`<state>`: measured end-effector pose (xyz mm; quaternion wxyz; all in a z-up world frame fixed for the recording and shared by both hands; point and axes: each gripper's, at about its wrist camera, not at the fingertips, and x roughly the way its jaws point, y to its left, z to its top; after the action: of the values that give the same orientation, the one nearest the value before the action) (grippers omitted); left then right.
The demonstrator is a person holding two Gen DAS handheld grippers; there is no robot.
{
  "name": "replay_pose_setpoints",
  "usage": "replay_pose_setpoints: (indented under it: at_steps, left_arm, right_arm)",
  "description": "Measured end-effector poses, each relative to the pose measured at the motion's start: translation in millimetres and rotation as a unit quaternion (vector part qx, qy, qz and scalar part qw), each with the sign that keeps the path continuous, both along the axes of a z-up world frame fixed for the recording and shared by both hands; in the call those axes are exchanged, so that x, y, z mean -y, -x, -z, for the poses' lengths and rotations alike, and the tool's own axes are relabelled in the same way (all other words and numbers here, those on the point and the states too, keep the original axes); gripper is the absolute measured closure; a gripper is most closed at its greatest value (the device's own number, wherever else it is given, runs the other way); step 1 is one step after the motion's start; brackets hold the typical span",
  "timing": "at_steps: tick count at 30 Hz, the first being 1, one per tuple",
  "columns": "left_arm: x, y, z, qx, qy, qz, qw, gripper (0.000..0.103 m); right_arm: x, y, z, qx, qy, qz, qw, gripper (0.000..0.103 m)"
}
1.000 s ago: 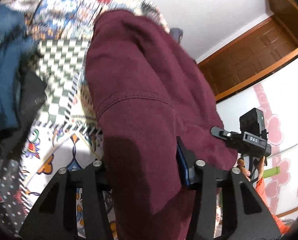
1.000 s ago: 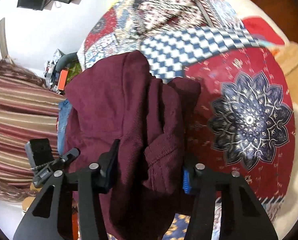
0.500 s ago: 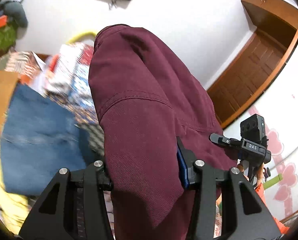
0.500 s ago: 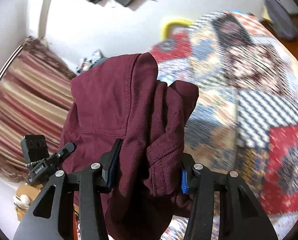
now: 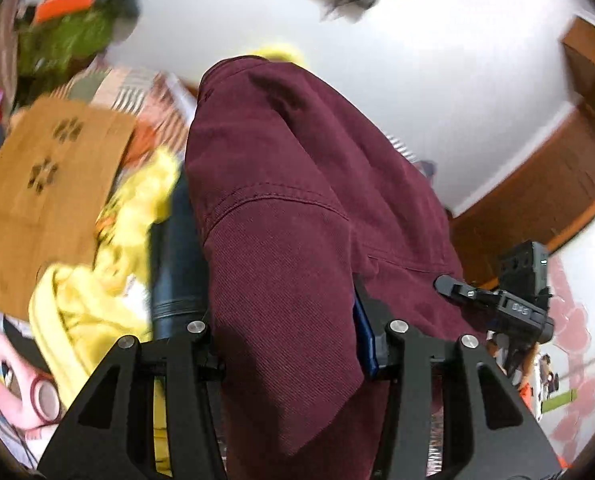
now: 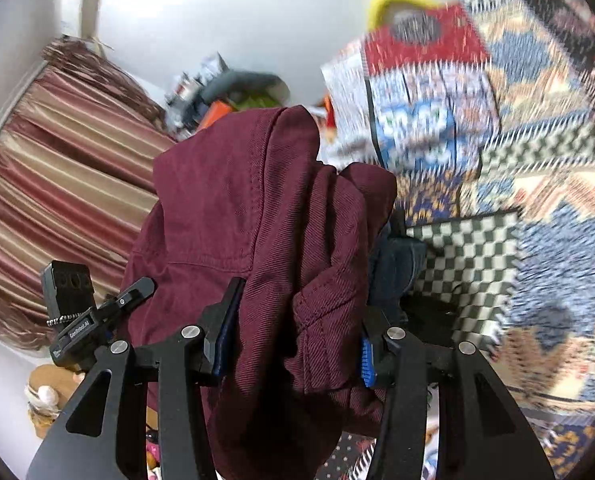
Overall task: Fold large clothes
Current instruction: 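Lift the folded shirt with both grippers and carry it to the dark clothes stack, then lower the shirt onto the dark clothes stack and open both grippers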
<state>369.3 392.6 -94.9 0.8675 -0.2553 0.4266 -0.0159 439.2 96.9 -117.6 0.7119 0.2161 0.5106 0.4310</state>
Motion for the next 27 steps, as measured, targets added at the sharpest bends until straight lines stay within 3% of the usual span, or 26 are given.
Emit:
replay_pose_setpoints:
  at_steps: [2, 4, 8, 12, 17, 23, 26, 27]
  left_arm:
    - [-14.5, -4.8, 34.3, -0.032, 0.000, -0.014, 0.9994, 0.053]
    - [-25.8, -6.0, 55.4, -0.032, -0.001, -0.021, 0.9993, 0.049]
    - [-35.2, -0.8, 62.8, -0.025, -0.003, -0.019, 0.9995, 0.042]
    - [-16.2, 3.7, 43.1, -0.033, -0.083, -0.023, 0.9958, 0.038]
    - [2.6, 20.9, 20.0, -0.014, -0.128, -0.038, 0.9910, 0.038]
    - [45.1, 44.0, 2.8, 0.024, -0.203, -0.019, 0.9788, 0.034]
    - [58.7, 46.3, 16.0, 0.006, -0.268, -0.020, 0.9632, 0.030]
    - [61.1, 46.7, 26.0, -0.006, -0.299, -0.019, 0.9541, 0.023]
  right_arm:
    - [-20.4, -5.4, 26.8, -0.013, 0.028, -0.002, 1.000, 0.058]
    - [-32.6, -9.6, 40.5, 0.000, 0.050, 0.004, 0.999, 0.056]
    - [-39.8, -15.8, 48.7, 0.026, 0.072, -0.002, 0.997, 0.048]
    - [-37.9, -12.4, 24.7, 0.068, 0.125, -0.006, 0.990, 0.044]
    - [-29.5, 10.8, -26.7, 0.173, 0.155, 0.017, 0.973, 0.035]
    - [-66.8, 37.6, -33.8, 0.219, 0.143, -0.031, 0.965, 0.034]
    - [-91.1, 45.2, -15.1, 0.229, 0.153, -0.058, 0.960, 0.031]
    - [-96.5, 46.7, -4.5, 0.232, 0.162, -0.068, 0.957, 0.030]
